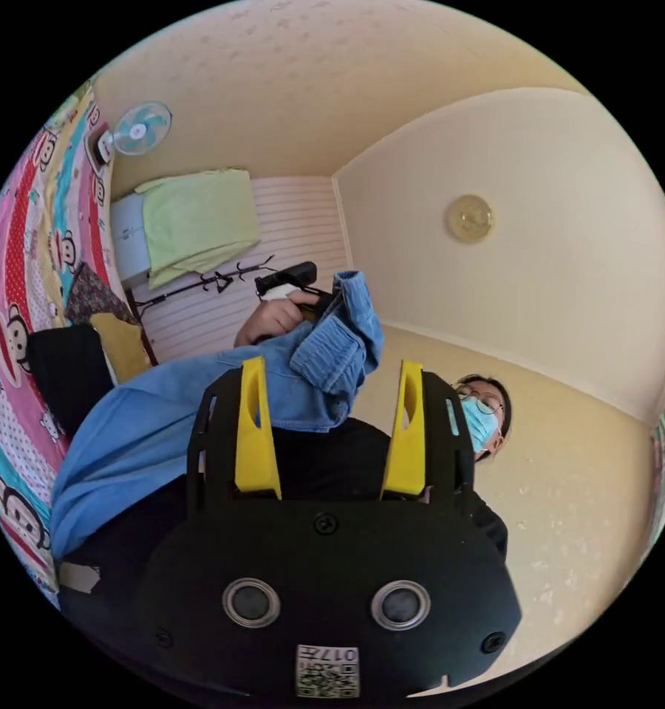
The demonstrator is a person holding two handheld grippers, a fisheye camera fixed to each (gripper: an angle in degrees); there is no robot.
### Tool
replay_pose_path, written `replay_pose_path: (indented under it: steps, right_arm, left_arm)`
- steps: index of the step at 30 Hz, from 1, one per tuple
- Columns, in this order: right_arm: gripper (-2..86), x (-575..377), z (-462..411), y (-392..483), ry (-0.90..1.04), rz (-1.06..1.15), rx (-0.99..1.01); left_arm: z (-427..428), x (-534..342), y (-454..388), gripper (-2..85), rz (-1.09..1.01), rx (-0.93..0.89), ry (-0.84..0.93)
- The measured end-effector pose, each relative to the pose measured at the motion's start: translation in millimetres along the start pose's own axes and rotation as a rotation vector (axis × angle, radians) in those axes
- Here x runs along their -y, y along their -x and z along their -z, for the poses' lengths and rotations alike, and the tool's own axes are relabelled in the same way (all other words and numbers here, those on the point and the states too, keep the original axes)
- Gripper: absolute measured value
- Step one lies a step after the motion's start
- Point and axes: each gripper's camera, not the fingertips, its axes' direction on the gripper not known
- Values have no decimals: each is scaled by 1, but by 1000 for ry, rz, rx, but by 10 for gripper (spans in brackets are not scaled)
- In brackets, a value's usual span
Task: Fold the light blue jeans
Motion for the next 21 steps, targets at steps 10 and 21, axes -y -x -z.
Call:
replay_pose_path:
  steps: [10,21]
  right_arm:
    - [17,-7,-47,-25,46,-61,-9]
    - [126,-59,-60,6,-216,-516,-861]
  left_arm:
    - [-35,8,-11,60,-121,-204,-88]
    - [-61,-20,-131,52,-592,199,-162]
